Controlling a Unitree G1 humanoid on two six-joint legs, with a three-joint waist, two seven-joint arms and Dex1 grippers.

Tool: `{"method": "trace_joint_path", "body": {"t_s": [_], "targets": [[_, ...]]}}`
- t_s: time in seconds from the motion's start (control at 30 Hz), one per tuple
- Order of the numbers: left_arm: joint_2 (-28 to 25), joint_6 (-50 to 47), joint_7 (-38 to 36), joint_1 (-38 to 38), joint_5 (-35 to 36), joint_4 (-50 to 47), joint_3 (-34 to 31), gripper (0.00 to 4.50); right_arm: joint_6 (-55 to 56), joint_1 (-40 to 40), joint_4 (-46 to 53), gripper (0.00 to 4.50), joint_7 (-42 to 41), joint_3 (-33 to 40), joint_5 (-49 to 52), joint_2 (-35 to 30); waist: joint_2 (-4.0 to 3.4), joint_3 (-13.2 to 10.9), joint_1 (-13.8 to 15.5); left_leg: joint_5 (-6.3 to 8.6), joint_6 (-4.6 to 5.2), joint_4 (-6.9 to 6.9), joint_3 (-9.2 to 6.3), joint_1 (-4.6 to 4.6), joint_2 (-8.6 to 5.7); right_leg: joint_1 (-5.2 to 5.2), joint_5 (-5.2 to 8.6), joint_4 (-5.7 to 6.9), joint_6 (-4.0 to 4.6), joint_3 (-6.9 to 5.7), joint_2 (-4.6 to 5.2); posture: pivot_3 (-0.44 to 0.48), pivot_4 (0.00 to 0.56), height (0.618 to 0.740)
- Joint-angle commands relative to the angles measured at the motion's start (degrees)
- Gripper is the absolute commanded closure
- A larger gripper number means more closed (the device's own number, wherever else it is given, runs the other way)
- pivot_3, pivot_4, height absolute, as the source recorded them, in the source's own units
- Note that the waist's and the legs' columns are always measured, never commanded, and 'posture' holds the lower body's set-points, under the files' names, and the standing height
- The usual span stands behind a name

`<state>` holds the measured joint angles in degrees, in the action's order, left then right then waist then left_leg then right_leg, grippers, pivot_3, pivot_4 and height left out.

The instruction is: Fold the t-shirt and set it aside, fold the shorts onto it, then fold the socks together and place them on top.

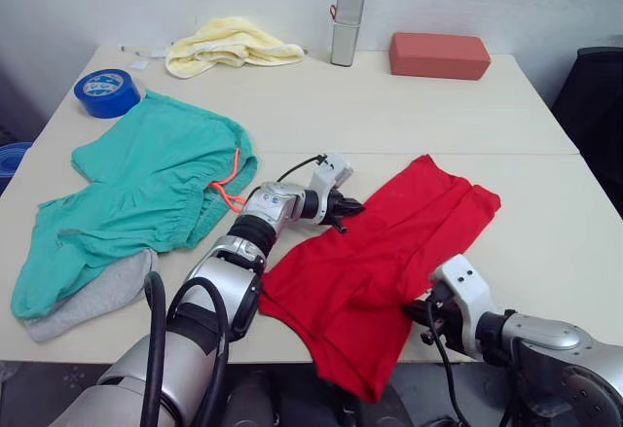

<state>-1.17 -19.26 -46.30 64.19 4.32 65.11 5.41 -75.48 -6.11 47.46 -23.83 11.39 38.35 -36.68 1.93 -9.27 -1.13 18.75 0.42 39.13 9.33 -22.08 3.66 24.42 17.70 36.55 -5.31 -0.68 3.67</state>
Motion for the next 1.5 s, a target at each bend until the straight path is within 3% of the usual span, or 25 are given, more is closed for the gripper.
{"method": "trace_joint_path", "body": {"t_s": [0.03,0.33,0.53,0.77,1.03,1.23,1.4,1.43,1.5], "targets": [[0.06,-1.86,2.2,-1.7,0.21,0.42,-1.49,4.46,3.46,0.08,-3.13,4.5,-1.56,0.5,-1.82,-3.25,0.0,0.0,0.23,-0.01,0.02,0.0,-0.01,0.0,-0.01,0.0,0.0,0.0,-0.01,0.0,0.04,0.0,0.15,0.74],[-2.68,-6.07,3.7,-4.21,1.65,-6.63,-4.64,4.46,10.36,1.51,-10.25,4.5,-7.09,0.49,-2.75,-9.86,-0.01,0.0,0.42,-0.05,-0.02,0.01,0.01,0.01,-0.02,0.02,-0.03,0.04,-0.03,0.0,-0.02,0.0,0.15,0.74],[-3.86,-12.92,6.07,-10.03,3.48,-20.77,-5.53,4.46,14.36,3.35,-14.29,4.5,-10.25,-0.75,-3.79,-12.03,-0.02,0.01,0.13,-0.08,-0.07,0.01,0.0,0.01,0.05,0.04,-0.03,0.15,-0.02,0.01,-0.01,0.0,0.15,0.74],[-4.08,-22.76,14.85,-20.03,6.11,-44.36,-7.82,4.46,20.83,8.79,-21.74,4.5,-13.51,-4.91,-7.68,-13.11,-0.04,-0.01,-0.4,-0.14,-0.14,0.01,0.02,0.02,0.13,0.08,-0.03,0.25,-0.02,0.08,0.02,0.0,0.15,0.74],[-3.79,-31.35,23.67,-28.94,8.75,-64.06,-10.37,4.46,28.14,16.82,-31.16,4.5,-19.32,-9.67,-12.13,-14.05,-0.08,-0.03,-0.23,-0.2,-0.17,0.01,0.03,0.03,0.14,0.09,-0.03,0.32,-0.02,0.11,0.09,0.0,0.15,0.74],[-3.8,-34.81,26.64,-34.73,9.67,-71.86,-8.19,4.46,33.41,22.91,-38.65,4.5,-23.42,-13.68,-15.53,-12.69,-0.11,-0.05,-0.19,-0.23,-0.16,0.01,0.04,0.04,0.13,0.09,-0.03,0.33,-0.02,0.1,0.12,0.0,0.15,0.74],[-3.86,-33.03,27.5,-36.24,9.9,-71.77,-7.63,4.46,32.26,25.25,-41.61,4.5,-25.22,-13.46,-14.82,-11.58,-0.13,-0.04,-0.08,-0.25,-0.17,0.02,0.06,0.06,0.13,0.08,-0.03,0.34,-0.02,0.1,0.13,0.0,0.15,0.74],[-4.4,-32.09,27.24,-36.22,9.76,-71.43,-7.58,4.5,31.57,24.93,-41.04,4.06,-25.8,-12.75,-14.0,-11.84,-0.13,-0.04,-0.07,-0.25,-0.17,0.02,0.06,0.06,0.13,0.08,-0.03,0.34,-0.02,0.1,0.14,0.0,0.15,0.74],[-6.06,-30.32,25.93,-36.15,10.14,-70.96,-8.25,4.08,32.98,23.41,-39.05,3.56,-27.96,-11.28,-12.93,-12.94,-0.13,-0.04,-0.08,-0.25,-0.17,0.02,0.06,0.06,0.13,0.09,-0.03,0.34,-0.02,0.1,0.17,0.0,0.15,0.74]]}}
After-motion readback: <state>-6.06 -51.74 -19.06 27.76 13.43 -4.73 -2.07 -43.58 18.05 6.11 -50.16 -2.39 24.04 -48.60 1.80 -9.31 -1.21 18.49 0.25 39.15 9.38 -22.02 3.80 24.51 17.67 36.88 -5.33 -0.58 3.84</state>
